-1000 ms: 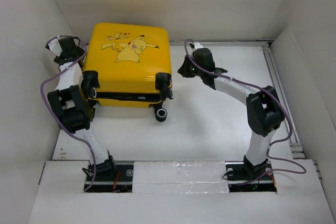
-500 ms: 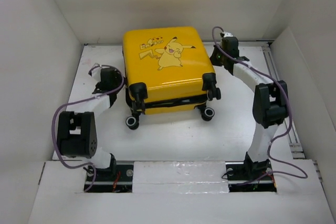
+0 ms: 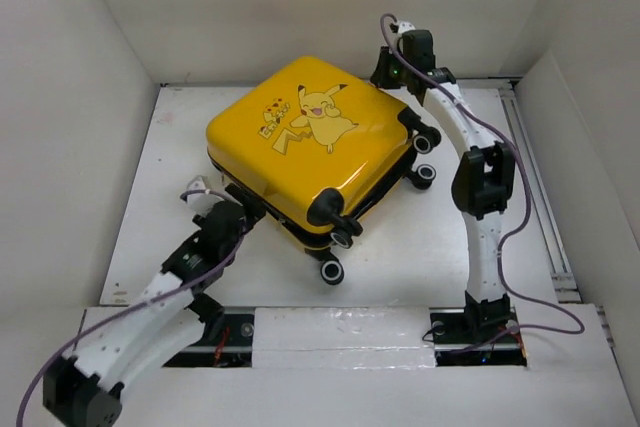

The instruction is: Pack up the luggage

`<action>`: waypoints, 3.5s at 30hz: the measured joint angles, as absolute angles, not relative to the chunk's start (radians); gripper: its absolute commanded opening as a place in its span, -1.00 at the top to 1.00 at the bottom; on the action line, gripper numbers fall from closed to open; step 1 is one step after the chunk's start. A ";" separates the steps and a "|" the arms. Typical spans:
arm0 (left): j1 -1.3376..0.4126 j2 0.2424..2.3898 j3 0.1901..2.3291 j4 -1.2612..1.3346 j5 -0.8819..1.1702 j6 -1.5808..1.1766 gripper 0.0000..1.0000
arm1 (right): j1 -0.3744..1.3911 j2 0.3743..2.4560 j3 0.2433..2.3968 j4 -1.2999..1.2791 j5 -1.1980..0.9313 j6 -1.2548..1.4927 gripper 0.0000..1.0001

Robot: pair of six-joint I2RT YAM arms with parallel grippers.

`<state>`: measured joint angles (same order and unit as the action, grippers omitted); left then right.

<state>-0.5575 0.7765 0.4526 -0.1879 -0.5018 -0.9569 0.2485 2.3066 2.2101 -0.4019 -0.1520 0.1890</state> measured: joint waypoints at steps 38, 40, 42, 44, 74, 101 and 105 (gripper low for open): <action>0.053 2.052 1.713 -0.190 0.130 -0.600 -0.10 | 0.460 1.294 0.812 -0.157 0.046 0.403 1.00; 0.047 2.039 1.617 -0.138 0.131 -0.620 -0.10 | 0.467 1.348 0.873 -0.189 0.041 0.394 1.00; 0.052 1.985 1.457 -0.022 0.122 -0.665 -0.07 | 0.474 1.397 0.934 -0.233 0.057 0.381 1.00; 0.070 1.890 1.278 0.113 0.112 -0.723 -0.07 | 0.470 1.464 1.020 -0.284 0.081 0.366 1.00; -0.493 0.392 0.369 -0.219 -0.545 -0.865 -0.36 | 0.565 1.769 1.976 -0.366 -0.201 0.220 -0.17; -0.216 0.989 0.797 0.238 -0.303 -0.812 -0.93 | 0.925 0.888 0.477 0.213 0.009 0.321 -0.01; -0.022 1.111 0.857 0.284 -0.140 -0.862 -0.84 | 0.910 0.940 0.479 0.202 0.105 0.375 0.72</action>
